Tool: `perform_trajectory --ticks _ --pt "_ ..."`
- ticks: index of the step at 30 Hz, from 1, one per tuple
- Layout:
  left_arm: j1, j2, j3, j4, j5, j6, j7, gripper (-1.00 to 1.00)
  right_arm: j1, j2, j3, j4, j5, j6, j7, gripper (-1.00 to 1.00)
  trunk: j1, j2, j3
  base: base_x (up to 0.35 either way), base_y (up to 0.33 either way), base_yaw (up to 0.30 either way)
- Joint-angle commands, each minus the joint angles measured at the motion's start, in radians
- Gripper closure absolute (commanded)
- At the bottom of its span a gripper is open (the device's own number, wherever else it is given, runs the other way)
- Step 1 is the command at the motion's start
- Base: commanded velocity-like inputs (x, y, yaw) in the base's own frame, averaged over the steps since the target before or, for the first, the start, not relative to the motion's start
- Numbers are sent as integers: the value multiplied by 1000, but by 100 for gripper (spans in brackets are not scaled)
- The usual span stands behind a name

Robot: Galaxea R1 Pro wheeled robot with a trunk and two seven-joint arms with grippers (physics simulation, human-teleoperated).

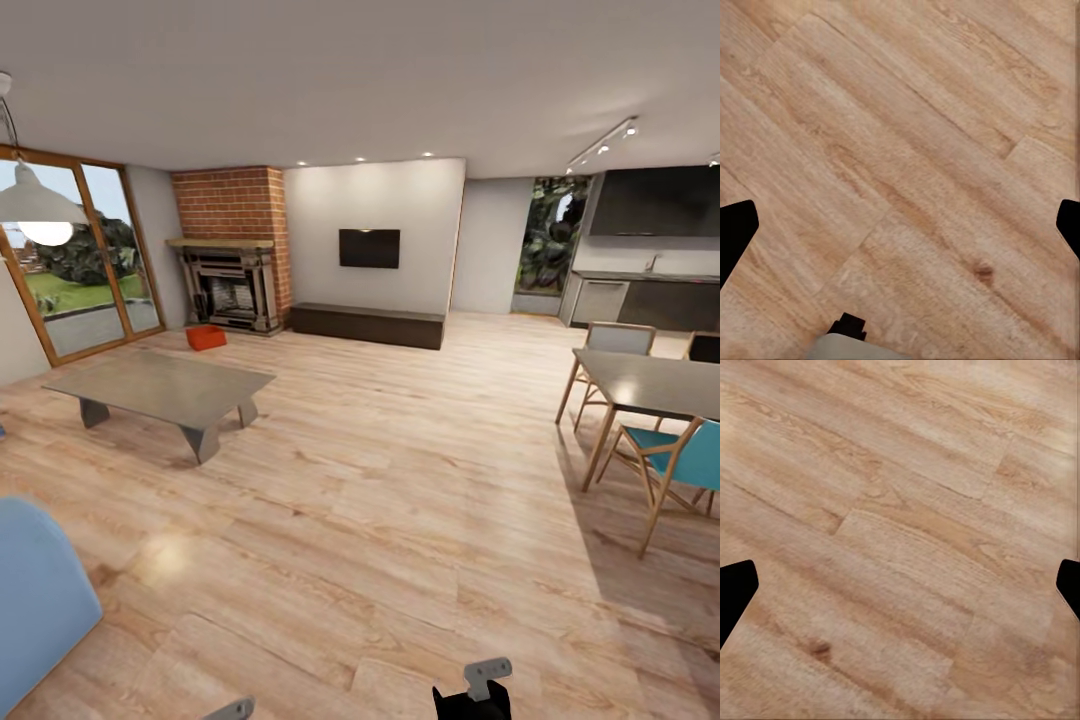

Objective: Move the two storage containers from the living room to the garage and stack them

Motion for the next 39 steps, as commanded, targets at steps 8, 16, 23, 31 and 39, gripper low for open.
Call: perform_trajectory --ticks 8,16,23,31,39 --pt "0 -2 2 -2 9 4 2 -100 0 1 -4 3 8 -4 4 -100 1 -1 -1 324 -126 0" --pt "0 -1 2 -2 9 4 3 -100 0 1 -4 5 8 -4 4 -100 1 -1 -1 324 -126 0" --pt "0 0 2 -2 9 4 3 -100 0 1 -5 5 8 -4 4 -100 1 -1 -1 324 -126 0" --pt "0 0 2 -2 8 4 3 -100 0 1 -5 5 8 -4 4 -100 1 -1 -1 324 -118 0" --pt "0 0 2 -2 8 4 3 -100 0 1 -4 5 8 -4 4 -100 1 -1 -1 324 -111 0"
